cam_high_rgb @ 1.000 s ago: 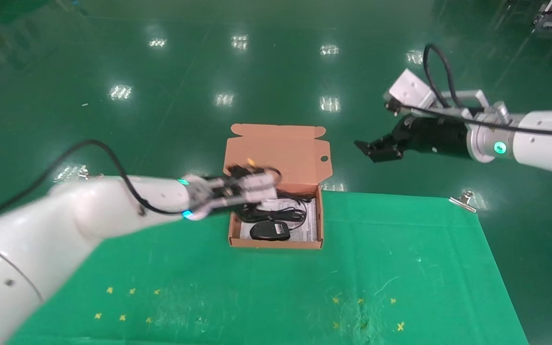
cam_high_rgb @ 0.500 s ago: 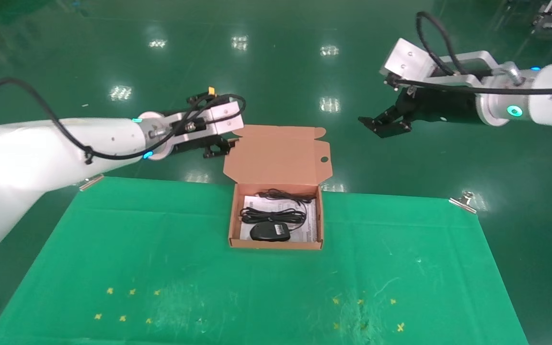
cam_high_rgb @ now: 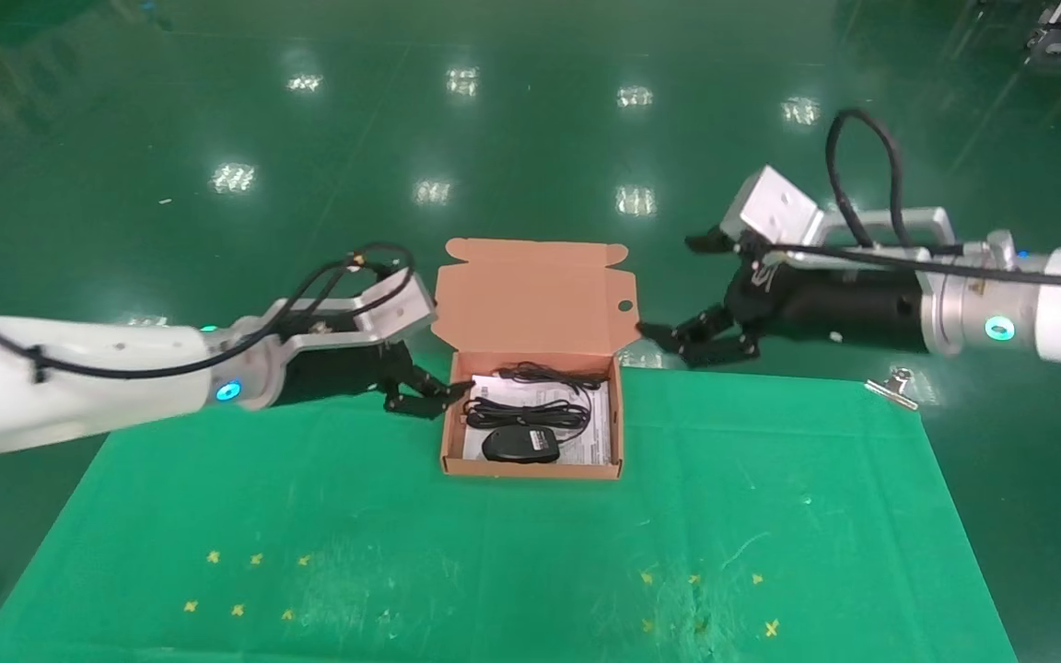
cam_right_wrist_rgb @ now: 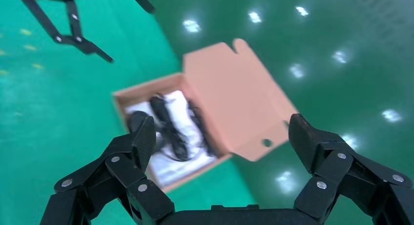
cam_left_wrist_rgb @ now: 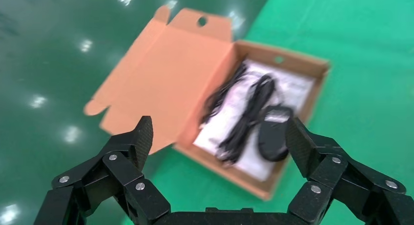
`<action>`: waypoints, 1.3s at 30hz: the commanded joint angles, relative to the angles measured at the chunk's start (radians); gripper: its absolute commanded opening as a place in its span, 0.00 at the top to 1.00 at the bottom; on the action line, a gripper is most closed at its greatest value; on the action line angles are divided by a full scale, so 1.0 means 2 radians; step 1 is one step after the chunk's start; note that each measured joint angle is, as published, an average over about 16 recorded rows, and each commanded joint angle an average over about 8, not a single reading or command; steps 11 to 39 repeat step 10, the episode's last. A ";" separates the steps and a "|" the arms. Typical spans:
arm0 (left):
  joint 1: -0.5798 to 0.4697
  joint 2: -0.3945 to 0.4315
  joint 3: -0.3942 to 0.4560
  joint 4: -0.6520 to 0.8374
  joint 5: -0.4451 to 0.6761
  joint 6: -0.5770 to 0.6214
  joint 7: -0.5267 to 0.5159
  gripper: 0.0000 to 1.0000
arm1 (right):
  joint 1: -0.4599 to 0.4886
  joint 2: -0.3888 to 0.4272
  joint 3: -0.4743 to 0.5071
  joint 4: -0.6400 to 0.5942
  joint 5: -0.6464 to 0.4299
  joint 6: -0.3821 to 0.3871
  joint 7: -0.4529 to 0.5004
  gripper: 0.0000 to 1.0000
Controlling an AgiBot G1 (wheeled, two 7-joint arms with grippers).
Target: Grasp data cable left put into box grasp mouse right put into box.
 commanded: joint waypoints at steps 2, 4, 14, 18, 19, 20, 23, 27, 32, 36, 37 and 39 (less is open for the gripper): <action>0.015 -0.016 -0.021 -0.015 -0.028 0.026 0.001 0.00 | -0.018 0.008 0.016 0.010 0.023 -0.017 -0.004 0.00; 0.026 -0.027 -0.035 -0.025 -0.047 0.043 0.002 0.00 | -0.030 0.014 0.026 0.017 0.039 -0.028 -0.007 0.00; 0.049 -0.051 -0.066 -0.047 -0.089 0.081 0.004 0.00 | -0.058 0.026 0.049 0.032 0.073 -0.053 -0.013 0.00; 0.049 -0.051 -0.066 -0.047 -0.089 0.081 0.004 0.00 | -0.058 0.026 0.049 0.032 0.073 -0.053 -0.013 0.00; 0.049 -0.051 -0.066 -0.047 -0.089 0.081 0.004 0.00 | -0.058 0.026 0.049 0.032 0.073 -0.053 -0.013 0.00; 0.049 -0.051 -0.066 -0.047 -0.089 0.081 0.004 0.00 | -0.058 0.026 0.049 0.032 0.073 -0.053 -0.013 0.00; 0.049 -0.051 -0.066 -0.047 -0.089 0.081 0.004 0.00 | -0.058 0.026 0.049 0.032 0.073 -0.053 -0.013 0.00; 0.049 -0.051 -0.066 -0.047 -0.089 0.081 0.004 0.00 | -0.058 0.026 0.049 0.032 0.073 -0.053 -0.013 0.00; 0.049 -0.051 -0.066 -0.047 -0.089 0.081 0.004 0.00 | -0.058 0.026 0.049 0.032 0.073 -0.053 -0.013 0.00; 0.049 -0.051 -0.066 -0.047 -0.089 0.081 0.004 0.00 | -0.058 0.026 0.049 0.032 0.073 -0.053 -0.013 0.00; 0.049 -0.051 -0.066 -0.047 -0.089 0.081 0.004 0.00 | -0.058 0.026 0.049 0.032 0.073 -0.053 -0.013 0.00; 0.049 -0.051 -0.066 -0.047 -0.089 0.081 0.004 0.00 | -0.058 0.026 0.049 0.032 0.073 -0.053 -0.013 0.00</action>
